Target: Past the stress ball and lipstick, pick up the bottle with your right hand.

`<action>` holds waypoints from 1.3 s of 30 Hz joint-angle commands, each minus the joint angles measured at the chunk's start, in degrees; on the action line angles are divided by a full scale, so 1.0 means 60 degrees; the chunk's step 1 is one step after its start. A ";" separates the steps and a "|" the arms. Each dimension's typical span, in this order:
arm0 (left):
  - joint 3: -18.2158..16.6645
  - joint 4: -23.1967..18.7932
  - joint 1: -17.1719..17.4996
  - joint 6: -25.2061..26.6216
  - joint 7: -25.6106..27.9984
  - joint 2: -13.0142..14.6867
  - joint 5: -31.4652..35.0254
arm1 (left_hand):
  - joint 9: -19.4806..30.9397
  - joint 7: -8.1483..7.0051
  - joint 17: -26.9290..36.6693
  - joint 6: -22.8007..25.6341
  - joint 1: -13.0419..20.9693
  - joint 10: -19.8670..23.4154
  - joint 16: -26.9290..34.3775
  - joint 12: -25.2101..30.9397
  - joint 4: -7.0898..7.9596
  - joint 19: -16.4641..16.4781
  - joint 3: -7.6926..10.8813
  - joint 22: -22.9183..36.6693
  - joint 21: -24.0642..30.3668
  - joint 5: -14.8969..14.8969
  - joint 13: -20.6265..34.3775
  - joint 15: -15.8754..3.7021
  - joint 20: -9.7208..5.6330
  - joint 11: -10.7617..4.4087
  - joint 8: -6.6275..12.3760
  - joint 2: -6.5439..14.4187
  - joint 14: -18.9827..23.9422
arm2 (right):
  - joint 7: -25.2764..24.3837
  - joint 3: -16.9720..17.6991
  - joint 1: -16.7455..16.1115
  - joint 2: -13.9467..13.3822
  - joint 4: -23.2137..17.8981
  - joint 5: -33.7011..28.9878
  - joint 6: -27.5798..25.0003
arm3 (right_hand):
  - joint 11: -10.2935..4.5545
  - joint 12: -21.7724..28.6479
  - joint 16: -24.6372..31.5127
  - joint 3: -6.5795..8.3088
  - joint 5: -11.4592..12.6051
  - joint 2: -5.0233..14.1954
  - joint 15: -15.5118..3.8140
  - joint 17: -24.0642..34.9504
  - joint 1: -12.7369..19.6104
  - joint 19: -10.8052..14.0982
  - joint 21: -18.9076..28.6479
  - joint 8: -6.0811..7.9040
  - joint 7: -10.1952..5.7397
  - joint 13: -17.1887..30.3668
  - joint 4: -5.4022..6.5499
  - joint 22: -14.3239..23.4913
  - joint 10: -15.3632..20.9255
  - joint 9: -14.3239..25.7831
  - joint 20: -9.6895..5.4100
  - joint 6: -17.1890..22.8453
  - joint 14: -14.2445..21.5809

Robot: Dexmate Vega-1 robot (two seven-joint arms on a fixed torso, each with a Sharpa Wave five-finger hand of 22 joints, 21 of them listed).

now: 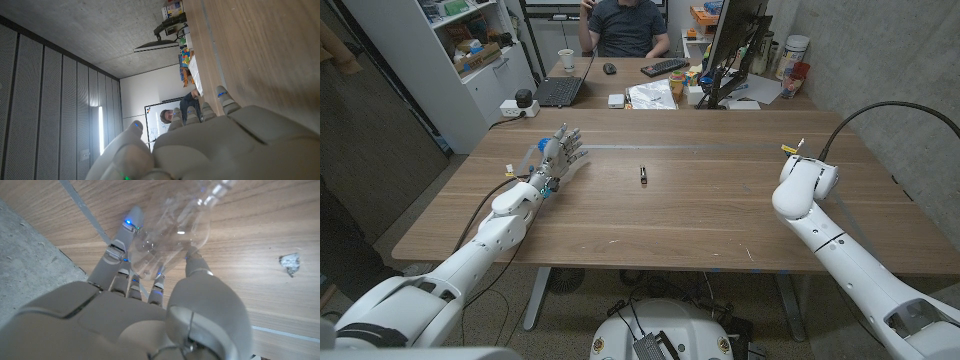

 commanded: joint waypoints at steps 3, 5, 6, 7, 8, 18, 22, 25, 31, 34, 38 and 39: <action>0.0058 0.0510 -0.0357 -0.0109 -0.0158 -0.0211 0.0087 | 0.0029 -0.0075 0.0045 -0.0002 0.0014 -0.0063 0.0036 0.0057 -0.0010 0.0050 -0.0035 0.0038 -0.0035 0.0071 0.0022 -0.0012 0.0019 -0.0015 0.0052 0.0082 -0.0059 | -0.1476 -0.1149 0.0715 -0.0764 0.0200 0.1966 -0.1290 | -0.0096 0.0123 0.0166 0.0357 -0.0023 0.0199 -0.0608 0.0120 0.1780 0.0133 -0.0072 0.0183 0.0852 0.0020 -0.0026 0.0042 0.0902 -0.0030 -0.0889 0.1315 0.0628; 0.0063 0.0547 -0.0381 -0.0097 -0.0168 -0.0212 0.0101 | 0.0029 -0.0081 0.0045 -0.0003 0.0014 -0.0062 0.0036 0.0057 -0.0010 0.0046 -0.0037 0.0038 -0.0039 0.0071 0.0022 -0.0025 0.0022 -0.0016 0.0052 0.0082 -0.0058 | -0.2003 -0.1446 0.0814 -0.0917 0.0177 0.2230 -0.1460 | -0.0163 0.0159 0.0234 0.0470 -0.0025 0.0317 -0.0914 0.0174 0.2479 0.0163 -0.0084 0.0177 0.1131 0.0022 -0.0015 0.0029 0.1278 -0.0035 -0.1042 0.1666 0.0830; 0.0057 0.0549 -0.0379 -0.0097 -0.0146 -0.0221 0.0100 | 0.0029 -0.0078 0.0045 -0.0004 0.0014 -0.0063 0.0036 0.0057 -0.0010 0.0046 -0.0038 0.0038 -0.0040 0.0071 0.0022 -0.0017 0.0020 -0.0015 0.0052 0.0082 -0.0058 | -0.2242 -0.1488 0.0837 -0.0975 0.0111 0.2514 -0.1538 | -0.0198 0.0190 0.0293 0.0490 -0.0043 0.0392 -0.1070 0.0205 0.2713 0.0161 -0.0090 0.0190 0.1299 0.0024 0.0017 0.0029 0.1488 -0.0033 -0.1059 0.1863 0.0963; 0.0057 0.0565 -0.0389 -0.0076 -0.0174 -0.0225 0.0087 | 0.0029 -0.0074 0.0045 0.0003 0.0014 -0.0063 0.0035 0.0057 -0.0009 0.0050 -0.0040 0.0038 -0.0040 0.0071 0.0022 -0.0024 0.0015 -0.0010 0.0054 0.0081 -0.0062 | -0.2503 -0.1631 0.0895 -0.1038 0.0090 0.2670 -0.1645 | -0.0235 0.0187 0.0301 0.0506 -0.0048 0.0448 -0.1118 0.0224 0.2835 0.0152 -0.0094 0.0192 0.1339 0.0025 0.0033 0.0031 0.1555 -0.0032 -0.1071 0.1960 0.0972; 0.0055 0.0590 -0.0397 -0.0089 -0.0192 -0.0235 0.0085 | 0.0029 -0.0074 0.0045 0.0003 0.0014 -0.0061 0.0037 0.0058 -0.0009 0.0047 -0.0041 0.0038 -0.0042 0.0072 0.0022 -0.0023 0.0025 -0.0012 0.0054 0.0081 -0.0059 | -0.2893 -0.1728 0.0883 -0.1117 0.0004 0.2860 -0.1701 | -0.0375 0.0237 0.0407 0.0570 -0.0045 0.0566 -0.1459 0.0252 0.3247 0.0152 -0.0082 0.0185 0.1478 0.0031 0.0020 0.0049 0.1891 -0.0032 -0.1120 0.2190 0.1231; 0.0031 0.0650 -0.0390 -0.0121 -0.0239 -0.0269 0.0073 | 0.0029 -0.0080 0.0045 0.0006 0.0013 -0.0057 0.0035 0.0061 -0.0009 0.0052 -0.0056 0.0039 -0.0054 0.0073 0.0022 -0.0033 0.0010 -0.0007 0.0055 0.0081 -0.0069 | -0.3883 -0.3030 0.1640 -0.2243 -0.0877 0.4261 -0.2676 | -0.1106 0.0269 0.0647 0.1448 0.0159 0.1231 -0.2267 0.0421 0.5496 0.0488 0.0068 0.0013 0.1382 0.0054 -0.0043 0.0101 0.3272 0.0020 -0.1225 0.3209 0.2170; 0.0011 0.0589 -0.0341 -0.0127 -0.0241 -0.0251 0.0058 | 0.0029 -0.0078 0.0045 0.0011 0.0013 -0.0056 0.0038 0.0061 -0.0008 0.0052 -0.0060 0.0039 -0.0057 0.0074 0.0022 -0.0020 0.0007 -0.0012 0.0057 0.0081 -0.0060 | -0.3357 -0.3190 0.1805 -0.2438 -0.1148 0.3886 -0.2676 | -0.1161 0.0256 0.0641 0.1510 0.0178 0.1227 -0.2284 0.0436 0.5631 0.0492 0.0064 0.0013 0.1386 0.0057 -0.0032 0.0101 0.3323 0.0027 -0.1220 0.3296 0.2193; -0.0008 0.0540 -0.0299 -0.0126 -0.0211 -0.0235 0.0047 | 0.0029 -0.0072 0.0045 0.0011 0.0012 -0.0056 0.0039 0.0061 -0.0008 0.0058 -0.0064 0.0039 -0.0059 0.0074 0.0022 -0.0030 0.0001 -0.0009 0.0056 0.0082 -0.0061 | -0.3208 -0.3231 0.1863 -0.2498 -0.1328 0.3677 -0.2676 | -0.1130 0.0225 0.0632 0.1538 0.0187 0.1218 -0.2292 0.0445 0.5693 0.0490 0.0060 -0.0014 0.1378 0.0058 -0.0019 0.0101 0.3293 0.0032 -0.1217 0.3280 0.2193; -0.0044 0.0464 -0.0233 -0.0135 -0.0190 -0.0216 0.0015 | 0.0029 -0.0080 0.0045 0.0012 0.0012 -0.0050 0.0039 0.0063 -0.0007 0.0055 -0.0071 0.0040 -0.0067 0.0075 0.0022 -0.0023 0.0008 -0.0009 0.0056 0.0083 -0.0061 | -0.2740 -0.3232 0.1895 -0.2531 -0.1633 0.2876 -0.2676 | -0.1254 0.0214 0.0639 0.1575 0.0195 0.1197 -0.2317 0.0466 0.5789 0.0478 0.0049 -0.0058 0.1305 0.0063 0.0016 0.0100 0.3364 0.0042 -0.1213 0.3271 0.2252; -0.0042 0.0443 -0.0215 -0.0160 -0.0180 -0.0213 0.0028 | 0.0029 -0.0084 0.0045 0.0010 0.0012 -0.0050 0.0042 0.0064 -0.0007 0.0060 -0.0074 0.0040 -0.0068 0.0076 0.0022 -0.0035 0.0006 0.0006 0.0055 0.0084 -0.0053 | -0.2844 -0.3188 0.1824 -0.2556 -0.1919 0.2698 -0.2676 | -0.1233 0.0193 0.0649 0.1589 0.0199 0.1195 -0.2302 0.0472 0.5821 0.0490 0.0054 -0.0081 0.1280 0.0065 0.0030 0.0103 0.3347 0.0046 -0.1209 0.3252 0.2299; -0.0058 0.0452 -0.0212 -0.0164 -0.0194 -0.0233 -0.0004 | 0.0029 -0.0065 0.0045 0.0019 0.0012 -0.0047 0.0041 0.0064 -0.0006 0.0057 -0.0079 0.0040 -0.0074 0.0076 0.0022 -0.0021 0.0013 0.0002 0.0058 0.0085 -0.0058 | -0.2958 -0.3199 0.1842 -0.2659 -0.2229 0.2691 -0.2676 | -0.1218 0.0180 0.0651 0.1603 0.0205 0.1192 -0.2307 0.0475 0.5852 0.0501 0.0059 -0.0097 0.1264 0.0066 0.0034 0.0107 0.3342 0.0049 -0.1209 0.3243 0.2325; -0.0056 0.0455 -0.0214 -0.0171 -0.0216 -0.0230 -0.0002 | 0.0029 -0.0071 0.0045 0.0018 0.0012 -0.0047 0.0039 0.0064 -0.0006 0.0062 -0.0080 0.0041 -0.0073 0.0077 0.0022 -0.0017 0.0011 0.0004 0.0058 0.0085 -0.0063 | -0.2920 -0.3213 0.1864 -0.2701 -0.2299 0.2695 -0.2676 | -0.1212 0.0175 0.0648 0.1611 0.0209 0.1191 -0.2298 0.0476 0.5872 0.0510 0.0063 -0.0105 0.1256 0.0067 0.0036 0.0109 0.3347 0.0051 -0.1209 0.3239 0.2331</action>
